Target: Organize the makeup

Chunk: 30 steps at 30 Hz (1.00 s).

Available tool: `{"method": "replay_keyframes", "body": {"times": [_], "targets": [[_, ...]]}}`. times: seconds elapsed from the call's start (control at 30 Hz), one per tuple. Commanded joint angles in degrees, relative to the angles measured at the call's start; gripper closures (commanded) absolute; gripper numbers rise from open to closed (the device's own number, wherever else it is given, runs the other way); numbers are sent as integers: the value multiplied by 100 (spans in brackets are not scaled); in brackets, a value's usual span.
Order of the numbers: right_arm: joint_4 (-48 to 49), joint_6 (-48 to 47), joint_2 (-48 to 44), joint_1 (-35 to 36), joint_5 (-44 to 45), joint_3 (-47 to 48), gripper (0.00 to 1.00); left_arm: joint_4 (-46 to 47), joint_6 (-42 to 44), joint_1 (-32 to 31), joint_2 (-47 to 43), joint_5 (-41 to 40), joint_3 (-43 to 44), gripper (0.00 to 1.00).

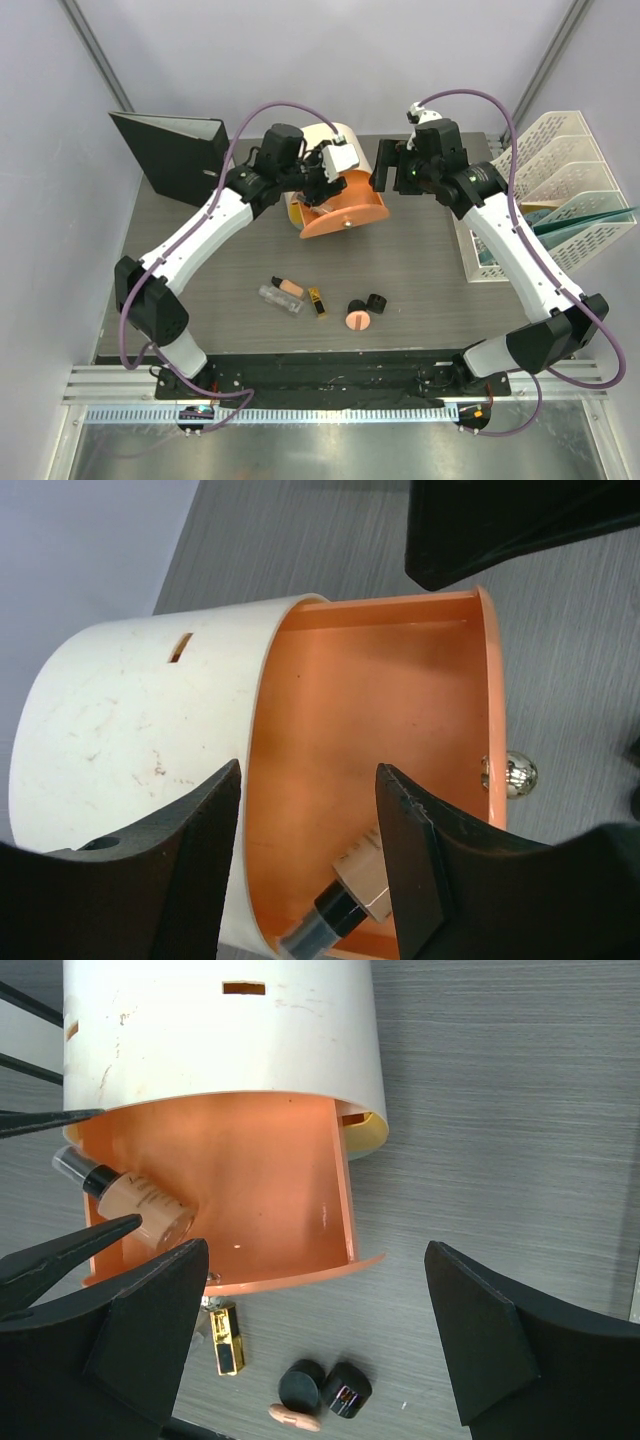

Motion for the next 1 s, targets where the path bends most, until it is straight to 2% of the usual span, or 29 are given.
{"method": "replay_keyframes", "body": {"times": [0.0,0.27,0.4,0.5,0.57,0.67,0.77,0.8,0.97], "targets": [[175,64,29,-25,-103,124,5,490,-39,24,-175,-104,116,43],[201,108,47,-17,-147,124,5,297,5,164,-727,-656,-24,47],[210,108,-15,-25,-217,63,5,-116,-31,331,-1175,-772,-305,58],[228,90,-111,-17,-173,-77,5,-432,-4,358,-1780,-693,-866,71],[237,116,-120,-17,-173,-130,5,-642,-4,358,-2081,-544,-1487,73],[289,152,-129,-25,-199,-227,5,-915,101,358,-2626,-122,-2401,73],[333,161,-112,-25,-208,-262,5,-1126,355,358,-3004,221,-3211,66],[342,152,-112,-17,-208,-271,5,-1171,417,358,-3083,256,-3415,61],[351,126,-85,-17,-208,-280,5,-1390,1119,358,-3409,327,-4206,54]]}}
